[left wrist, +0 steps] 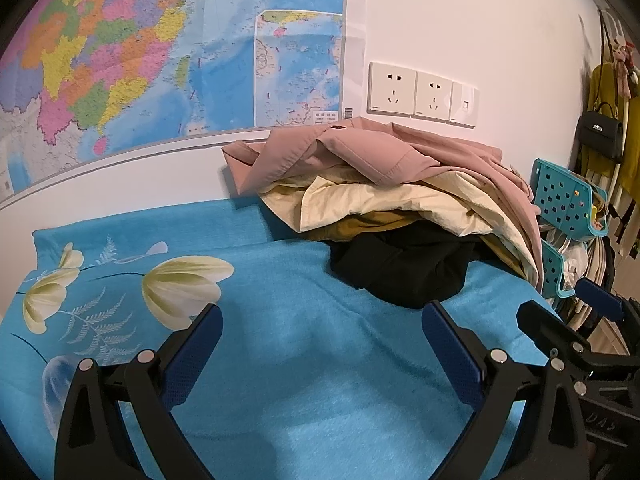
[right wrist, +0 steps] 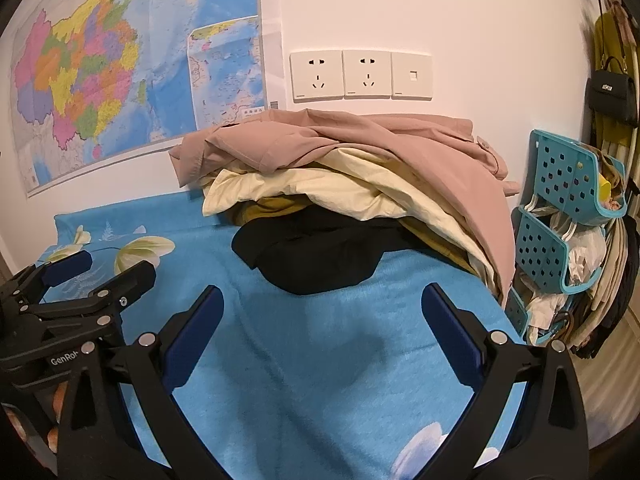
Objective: Fold large clothes
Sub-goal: 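Reach both tools into the pile and grasp the pink jacket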
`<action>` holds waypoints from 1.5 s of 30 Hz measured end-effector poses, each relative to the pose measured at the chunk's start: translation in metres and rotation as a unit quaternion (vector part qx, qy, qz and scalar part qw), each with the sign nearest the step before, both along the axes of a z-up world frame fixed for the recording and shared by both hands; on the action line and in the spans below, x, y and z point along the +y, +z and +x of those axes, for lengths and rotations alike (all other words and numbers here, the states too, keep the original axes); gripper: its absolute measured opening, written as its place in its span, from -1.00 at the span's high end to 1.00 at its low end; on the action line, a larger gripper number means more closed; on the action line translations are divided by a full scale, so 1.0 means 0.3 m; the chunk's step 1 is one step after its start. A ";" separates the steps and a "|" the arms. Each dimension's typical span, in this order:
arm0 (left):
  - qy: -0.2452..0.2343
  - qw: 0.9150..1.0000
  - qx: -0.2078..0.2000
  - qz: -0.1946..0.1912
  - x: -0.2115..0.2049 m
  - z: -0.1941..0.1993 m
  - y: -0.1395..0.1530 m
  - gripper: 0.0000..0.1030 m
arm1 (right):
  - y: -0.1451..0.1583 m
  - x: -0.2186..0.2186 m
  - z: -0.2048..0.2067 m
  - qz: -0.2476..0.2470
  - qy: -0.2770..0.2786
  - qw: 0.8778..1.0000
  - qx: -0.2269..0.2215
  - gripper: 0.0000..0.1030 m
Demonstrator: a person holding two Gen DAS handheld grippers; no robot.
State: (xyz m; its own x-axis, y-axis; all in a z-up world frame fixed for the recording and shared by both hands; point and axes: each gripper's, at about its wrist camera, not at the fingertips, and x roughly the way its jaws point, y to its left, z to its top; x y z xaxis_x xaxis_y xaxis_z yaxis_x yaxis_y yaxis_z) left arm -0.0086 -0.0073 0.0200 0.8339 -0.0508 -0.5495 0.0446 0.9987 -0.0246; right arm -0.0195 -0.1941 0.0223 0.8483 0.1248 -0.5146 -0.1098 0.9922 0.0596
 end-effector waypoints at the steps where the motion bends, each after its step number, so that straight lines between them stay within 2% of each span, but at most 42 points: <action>1: 0.000 1.000 0.000 0.000 -0.002 0.004 0.001 -0.87 | 0.001 -0.002 0.003 0.000 0.001 1.000 0.000 -0.89; 13: -0.020 0.999 0.022 -0.027 -0.009 0.096 0.003 -0.87 | 0.025 -0.021 0.064 -0.028 0.021 0.999 -0.009 -0.89; 21: -0.016 0.999 0.020 -0.028 -0.015 0.142 0.020 -0.87 | 0.048 -0.043 0.097 -0.027 0.025 0.999 -0.021 -0.89; 27: -0.016 0.999 0.022 -0.020 -0.026 0.185 0.033 -0.87 | 0.088 -0.051 0.142 -0.044 0.041 0.998 -0.032 -0.89; 31: -0.018 0.999 0.033 -0.031 -0.019 0.253 0.031 -0.87 | 0.142 -0.037 0.255 -0.088 0.057 0.993 -0.048 -0.89; 35: -0.018 0.997 0.052 -0.046 -0.004 0.362 0.028 -0.87 | 0.169 -0.033 0.426 -0.093 0.076 0.992 -0.030 -0.89; 38: -0.017 0.994 0.067 -0.087 0.023 0.461 0.036 -0.87 | 0.181 -0.013 0.564 -0.119 0.081 0.989 -0.017 -0.86; 43: -0.027 0.987 0.074 -0.137 0.038 0.568 0.053 -0.87 | 0.183 -0.019 0.773 -0.103 0.086 0.991 0.028 -0.64; 45: -0.029 0.983 0.085 -0.158 0.038 0.621 0.050 -0.87 | 0.159 -0.020 0.834 -0.103 0.087 0.989 0.054 -0.40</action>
